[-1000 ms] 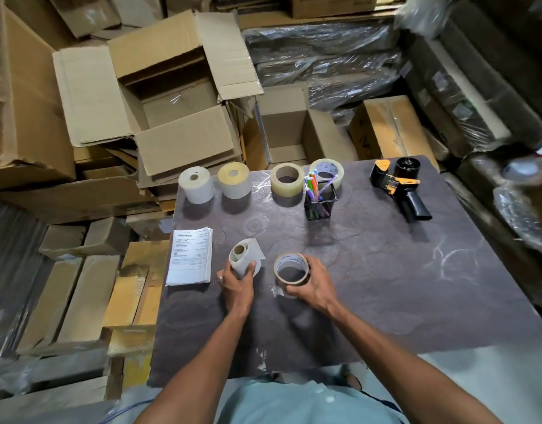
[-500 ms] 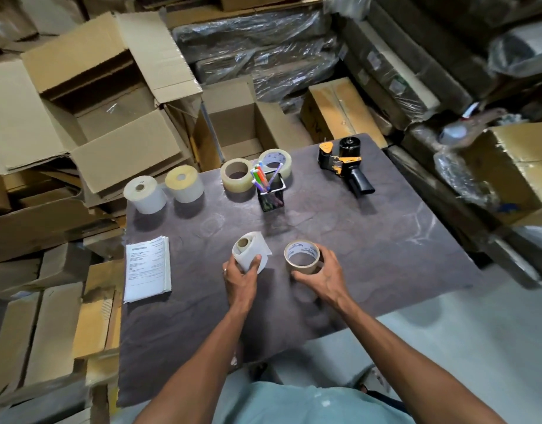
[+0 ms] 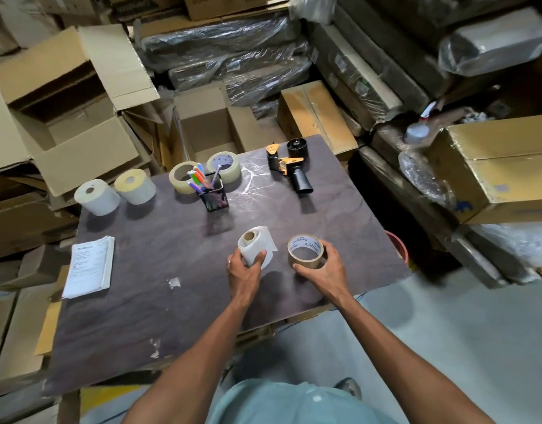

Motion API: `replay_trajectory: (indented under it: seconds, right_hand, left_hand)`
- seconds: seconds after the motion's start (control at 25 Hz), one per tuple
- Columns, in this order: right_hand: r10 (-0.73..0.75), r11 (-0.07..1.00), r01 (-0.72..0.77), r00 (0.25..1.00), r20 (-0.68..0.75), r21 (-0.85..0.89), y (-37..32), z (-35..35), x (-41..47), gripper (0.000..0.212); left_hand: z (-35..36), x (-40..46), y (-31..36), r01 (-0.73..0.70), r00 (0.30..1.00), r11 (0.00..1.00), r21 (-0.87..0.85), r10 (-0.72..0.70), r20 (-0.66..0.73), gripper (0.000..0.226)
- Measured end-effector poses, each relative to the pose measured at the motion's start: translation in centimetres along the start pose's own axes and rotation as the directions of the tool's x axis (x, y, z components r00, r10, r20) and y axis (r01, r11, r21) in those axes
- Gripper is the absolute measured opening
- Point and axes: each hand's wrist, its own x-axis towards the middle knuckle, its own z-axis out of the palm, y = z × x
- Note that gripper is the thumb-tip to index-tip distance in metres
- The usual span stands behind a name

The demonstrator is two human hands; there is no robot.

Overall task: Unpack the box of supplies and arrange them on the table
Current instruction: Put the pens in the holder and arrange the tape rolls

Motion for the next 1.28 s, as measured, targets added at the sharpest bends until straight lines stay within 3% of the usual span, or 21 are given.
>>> replay_trajectory:
  seconds: [0.44, 0.96, 1.28]
  right_hand:
    - [-0.032, 0.998, 0.034, 0.998, -0.051, 0.045, 4.0, -14.7, 3.9, 0.075]
    - [0.098, 0.994, -0.088, 0.975, -0.199, 0.057, 7.2, -24.0, 13.1, 0.073]
    - [0.203, 0.979, -0.188, 0.95, -0.238, 0.084, 10.0, -26.9, 18.8, 0.078]
  left_hand:
    - [13.9, -4.5, 5.8, -0.063, 0.996, 0.996, -0.06, 0.067, 0.062, 0.058]
    - [28.6, -1.1, 14.7, -0.082, 0.968, 0.993, -0.089, 0.1, 0.23, 0.024]
    - [36.5, 2.2, 17.2, -0.087, 0.949, 0.993, 0.082, 0.057, 0.309, 0.046]
